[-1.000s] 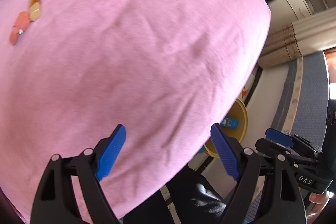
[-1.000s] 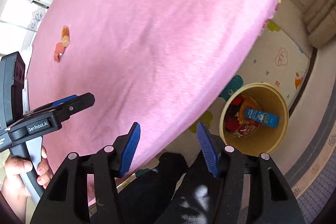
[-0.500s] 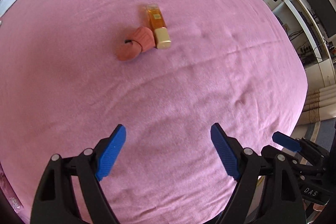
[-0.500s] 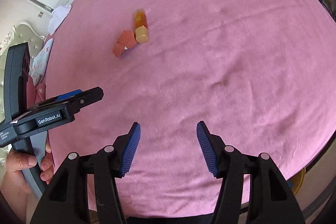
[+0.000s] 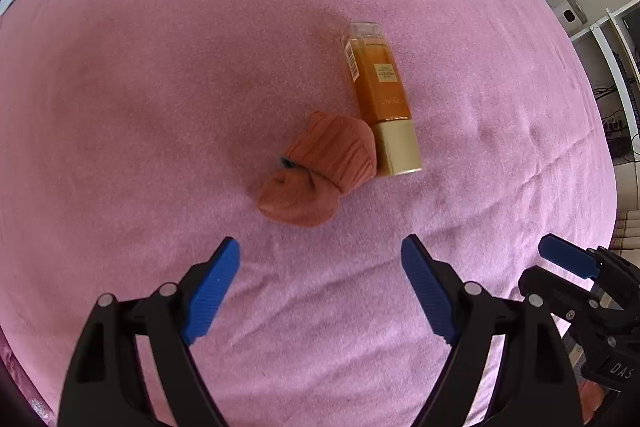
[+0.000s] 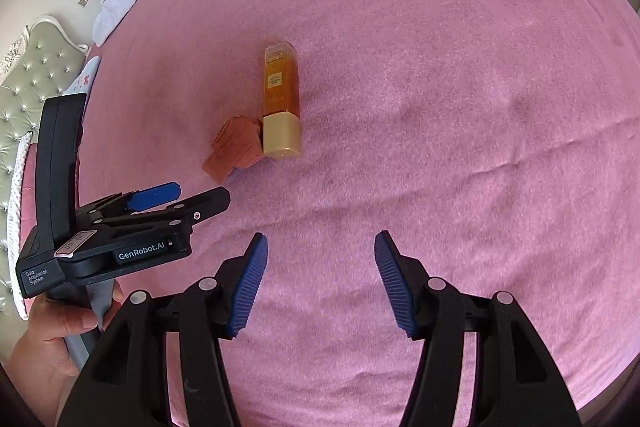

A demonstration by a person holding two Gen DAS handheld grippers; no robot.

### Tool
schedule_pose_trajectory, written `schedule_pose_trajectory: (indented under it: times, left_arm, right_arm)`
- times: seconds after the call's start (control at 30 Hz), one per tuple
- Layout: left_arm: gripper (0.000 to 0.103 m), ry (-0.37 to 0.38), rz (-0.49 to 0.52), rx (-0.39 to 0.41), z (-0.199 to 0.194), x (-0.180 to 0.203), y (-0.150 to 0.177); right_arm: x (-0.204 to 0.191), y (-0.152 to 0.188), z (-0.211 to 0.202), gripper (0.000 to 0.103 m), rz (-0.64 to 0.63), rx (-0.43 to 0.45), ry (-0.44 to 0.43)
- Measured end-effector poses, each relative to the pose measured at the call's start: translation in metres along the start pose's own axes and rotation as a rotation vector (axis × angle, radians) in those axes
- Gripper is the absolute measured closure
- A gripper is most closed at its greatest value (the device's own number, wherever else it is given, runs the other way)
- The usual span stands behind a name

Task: Collect trash
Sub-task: 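Grasp the pink sock with the left tool while the right tool grasps the amber bottle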

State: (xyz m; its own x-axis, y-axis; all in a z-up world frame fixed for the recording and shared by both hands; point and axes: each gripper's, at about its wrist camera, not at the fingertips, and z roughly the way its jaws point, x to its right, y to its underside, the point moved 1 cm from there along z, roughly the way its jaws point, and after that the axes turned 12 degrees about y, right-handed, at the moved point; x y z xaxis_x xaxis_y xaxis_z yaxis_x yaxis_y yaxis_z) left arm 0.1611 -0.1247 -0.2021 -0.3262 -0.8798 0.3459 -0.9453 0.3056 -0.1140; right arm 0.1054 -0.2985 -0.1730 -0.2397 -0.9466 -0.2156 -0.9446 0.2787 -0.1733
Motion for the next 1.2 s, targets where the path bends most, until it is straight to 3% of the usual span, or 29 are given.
schedule_pose_trajectory:
  times: [0.2,0.27,0.33,0.4,0.47,0.5,0.83,1.0,1.07,1.2]
  left_arm:
    - [0.025,-0.015,0.023,-0.068,0.037,-0.01,-0.022]
    - [0.037,-0.006,0.01,-0.078,0.043,-0.013,-0.028]
    - [0.041,-0.002,0.003,-0.07,0.044,-0.016,-0.032]
    - [0.057,0.023,-0.001,-0.054,0.039,-0.02,-0.036]
    - [0.082,0.084,-0.027,-0.053,0.034,-0.026,-0.035]
    - [0.086,0.11,-0.046,-0.05,0.032,-0.031,-0.034]
    - [0.092,0.188,-0.104,0.031,0.011,-0.064,-0.016]
    - [0.092,0.189,-0.123,0.056,0.001,-0.074,-0.012]
    - [0.092,0.181,-0.115,0.055,0.0,-0.076,-0.009]
    - [0.092,0.178,-0.118,0.062,0.001,-0.069,-0.009]
  right_arm:
    - [-0.002,-0.022,0.017,0.047,-0.005,-0.01,-0.004]
    - [-0.003,-0.028,0.021,0.047,-0.004,-0.009,-0.001]
    - [-0.004,-0.033,0.025,0.047,-0.002,-0.012,-0.004]
    - [-0.007,-0.039,0.029,0.047,-0.002,-0.014,-0.003]
    - [-0.012,-0.044,0.032,0.047,0.0,-0.016,-0.007]
    - [-0.015,-0.046,0.033,0.047,0.0,-0.016,-0.01]
    - [-0.04,-0.077,0.055,0.047,0.004,-0.016,-0.009]
    - [-0.054,-0.085,0.07,0.048,-0.025,-0.041,0.032]
    - [-0.061,-0.085,0.079,0.071,-0.045,-0.066,0.063]
    - [-0.066,-0.077,0.073,0.071,-0.066,-0.023,0.09]
